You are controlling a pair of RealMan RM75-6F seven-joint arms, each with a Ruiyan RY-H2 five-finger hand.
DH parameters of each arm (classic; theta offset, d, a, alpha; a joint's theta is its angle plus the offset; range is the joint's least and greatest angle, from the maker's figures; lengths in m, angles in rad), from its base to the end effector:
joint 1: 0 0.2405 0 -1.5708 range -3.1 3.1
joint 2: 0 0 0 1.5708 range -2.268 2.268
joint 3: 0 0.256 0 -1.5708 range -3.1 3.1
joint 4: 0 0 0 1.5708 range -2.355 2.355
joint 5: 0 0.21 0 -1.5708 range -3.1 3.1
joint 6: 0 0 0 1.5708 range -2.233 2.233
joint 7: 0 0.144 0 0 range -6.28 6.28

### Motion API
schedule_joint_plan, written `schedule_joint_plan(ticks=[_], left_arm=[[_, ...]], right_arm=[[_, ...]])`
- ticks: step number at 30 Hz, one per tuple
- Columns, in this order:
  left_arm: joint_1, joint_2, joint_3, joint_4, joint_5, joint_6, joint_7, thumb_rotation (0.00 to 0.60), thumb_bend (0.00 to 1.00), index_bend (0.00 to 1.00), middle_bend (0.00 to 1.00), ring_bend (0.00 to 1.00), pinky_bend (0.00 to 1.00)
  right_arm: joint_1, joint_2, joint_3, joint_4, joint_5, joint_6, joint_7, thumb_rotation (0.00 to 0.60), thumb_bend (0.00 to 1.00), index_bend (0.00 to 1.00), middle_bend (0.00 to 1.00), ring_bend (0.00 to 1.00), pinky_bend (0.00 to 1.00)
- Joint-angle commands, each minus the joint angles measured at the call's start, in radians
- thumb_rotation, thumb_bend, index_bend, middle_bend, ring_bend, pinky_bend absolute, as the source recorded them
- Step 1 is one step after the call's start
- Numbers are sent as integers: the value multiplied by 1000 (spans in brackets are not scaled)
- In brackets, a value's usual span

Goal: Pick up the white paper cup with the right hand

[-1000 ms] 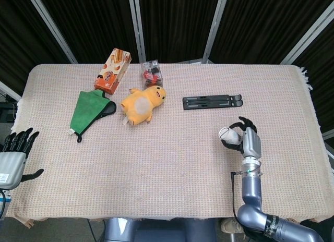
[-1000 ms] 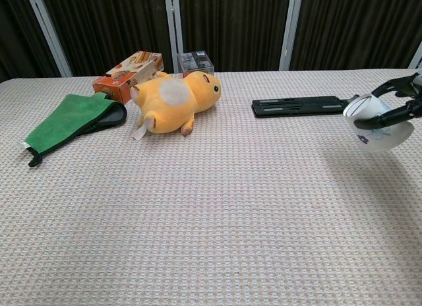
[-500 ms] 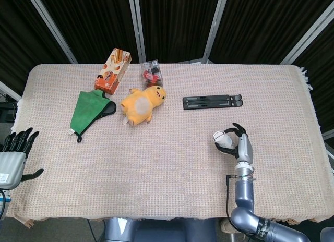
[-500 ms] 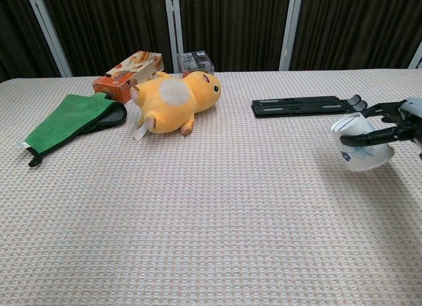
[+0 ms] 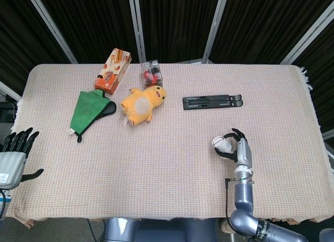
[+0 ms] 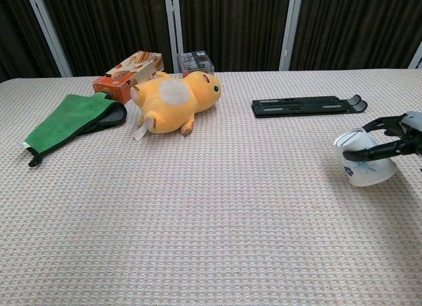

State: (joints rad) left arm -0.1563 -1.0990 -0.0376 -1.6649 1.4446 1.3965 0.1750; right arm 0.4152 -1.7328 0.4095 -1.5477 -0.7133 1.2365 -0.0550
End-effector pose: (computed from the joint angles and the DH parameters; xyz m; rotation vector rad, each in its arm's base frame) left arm -0.3015 0.1988 0.1499 -1.4888 -0.8443 -0.7670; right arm -0.2263 -0.2999 -0.0140 0.7609 -1.7033 1.1100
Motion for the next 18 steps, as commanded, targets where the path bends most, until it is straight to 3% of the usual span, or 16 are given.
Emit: schedule_joint_plan(ticks=[1, 10, 18], left_arm=[[0, 0, 0, 0, 1, 0, -1, 600, 0, 0, 0, 0, 0], [0, 2, 3, 3, 6, 0, -9, 600, 0, 0, 0, 0, 0], [0, 3, 3, 2, 6, -1, -7, 600, 0, 0, 0, 0, 0]], right_arm=[[-8, 8, -4, -8, 11, 4, -12, 600, 208, 473, 161, 0, 0], [-32, 30, -4, -44, 41, 42, -53, 600, 208, 460, 147, 0, 0], [-65, 68, -17, -107, 30, 62, -59, 600, 211, 208, 2, 0, 0]])
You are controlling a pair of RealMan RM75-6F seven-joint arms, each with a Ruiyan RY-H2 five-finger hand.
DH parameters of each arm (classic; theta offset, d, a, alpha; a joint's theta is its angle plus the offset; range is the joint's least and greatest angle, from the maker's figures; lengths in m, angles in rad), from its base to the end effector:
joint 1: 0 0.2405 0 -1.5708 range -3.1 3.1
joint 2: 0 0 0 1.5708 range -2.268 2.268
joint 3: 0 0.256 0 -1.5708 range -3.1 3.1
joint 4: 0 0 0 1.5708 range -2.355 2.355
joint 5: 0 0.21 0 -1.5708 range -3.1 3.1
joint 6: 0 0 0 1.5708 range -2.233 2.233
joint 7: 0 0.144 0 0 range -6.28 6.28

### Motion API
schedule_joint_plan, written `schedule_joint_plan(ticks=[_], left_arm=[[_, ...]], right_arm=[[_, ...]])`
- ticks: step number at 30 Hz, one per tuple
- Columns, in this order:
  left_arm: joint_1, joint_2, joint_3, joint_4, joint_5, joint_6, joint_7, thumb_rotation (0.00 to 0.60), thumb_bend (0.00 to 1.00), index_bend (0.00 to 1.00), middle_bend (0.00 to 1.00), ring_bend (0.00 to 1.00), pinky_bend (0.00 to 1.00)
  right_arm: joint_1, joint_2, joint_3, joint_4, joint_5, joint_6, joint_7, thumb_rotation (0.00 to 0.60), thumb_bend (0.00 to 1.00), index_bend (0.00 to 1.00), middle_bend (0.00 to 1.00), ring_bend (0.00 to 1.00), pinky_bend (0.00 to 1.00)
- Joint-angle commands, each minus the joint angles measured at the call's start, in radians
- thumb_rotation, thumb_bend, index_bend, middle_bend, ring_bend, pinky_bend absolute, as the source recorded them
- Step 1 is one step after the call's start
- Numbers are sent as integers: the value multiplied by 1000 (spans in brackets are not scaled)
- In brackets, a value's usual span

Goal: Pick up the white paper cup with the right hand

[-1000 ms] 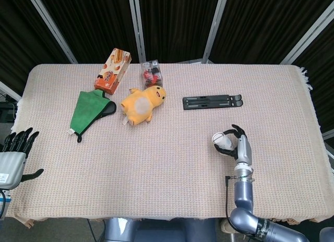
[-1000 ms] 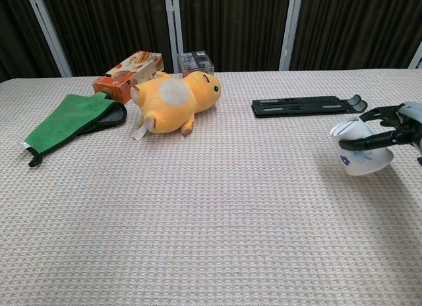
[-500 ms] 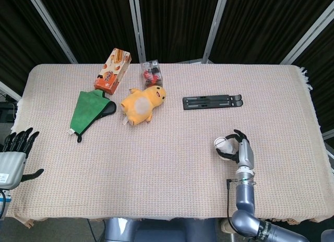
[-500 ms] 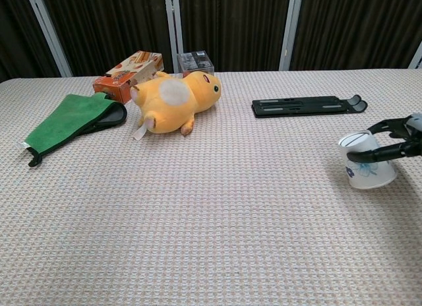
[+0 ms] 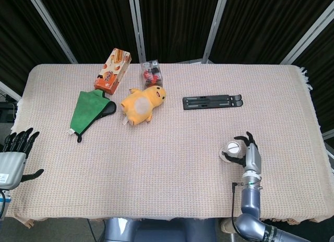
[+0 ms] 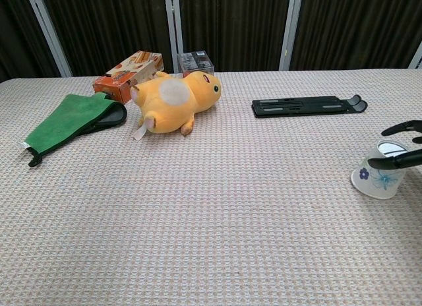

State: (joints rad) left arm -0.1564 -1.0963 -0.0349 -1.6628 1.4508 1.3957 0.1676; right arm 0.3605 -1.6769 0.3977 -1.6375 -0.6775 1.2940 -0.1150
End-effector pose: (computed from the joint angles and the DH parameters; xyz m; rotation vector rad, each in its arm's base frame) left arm -0.3017 0.1983 0.1502 -1.4943 -0.8453 -0.7696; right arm -0.2397 -0.2819 0.0025 0.7233 -1.6806 1.0380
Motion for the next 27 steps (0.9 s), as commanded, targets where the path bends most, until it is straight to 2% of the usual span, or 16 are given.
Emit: schedule_joint_plan(ticks=[1, 9, 12, 17, 22, 24, 27], left_arm=[[0, 0, 0, 0, 0, 0, 0, 600, 0, 0, 0, 0, 0], [0, 1, 0, -1, 0, -1, -2, 600, 0, 0, 0, 0, 0], [0, 2, 1, -1, 0, -2, -2, 600, 0, 0, 0, 0, 0], [0, 1, 1, 0, 0, -1, -1, 600, 0, 0, 0, 0, 0], [0, 1, 0, 0, -2, -2, -3, 600, 0, 0, 0, 0, 0], [0, 1, -1, -1, -4, -2, 0, 600, 0, 0, 0, 0, 0], [1, 0, -2, -2, -6, -1, 2, 600, 0, 0, 0, 0, 0]], right_arm=[[-13, 16, -6, -23, -7, 6, 1, 600, 212, 198, 0, 0, 0], [-41, 54, -25, -94, -88, 50, 11, 600, 208, 151, 0, 0, 0], [-47, 79, -32, -119, -127, 81, -14, 600, 164, 150, 0, 0, 0], [-43, 210, -43, -212, -176, 87, -131, 600, 115, 142, 0, 0, 0], [-64, 409, -111, -260, -291, -12, -141, 600, 77, 97, 0, 0, 0], [-87, 463, -149, -229, -377, -20, -110, 600, 73, 74, 0, 0, 0], [-127, 482, -213, -122, -527, 30, -71, 600, 65, 41, 0, 0, 0]])
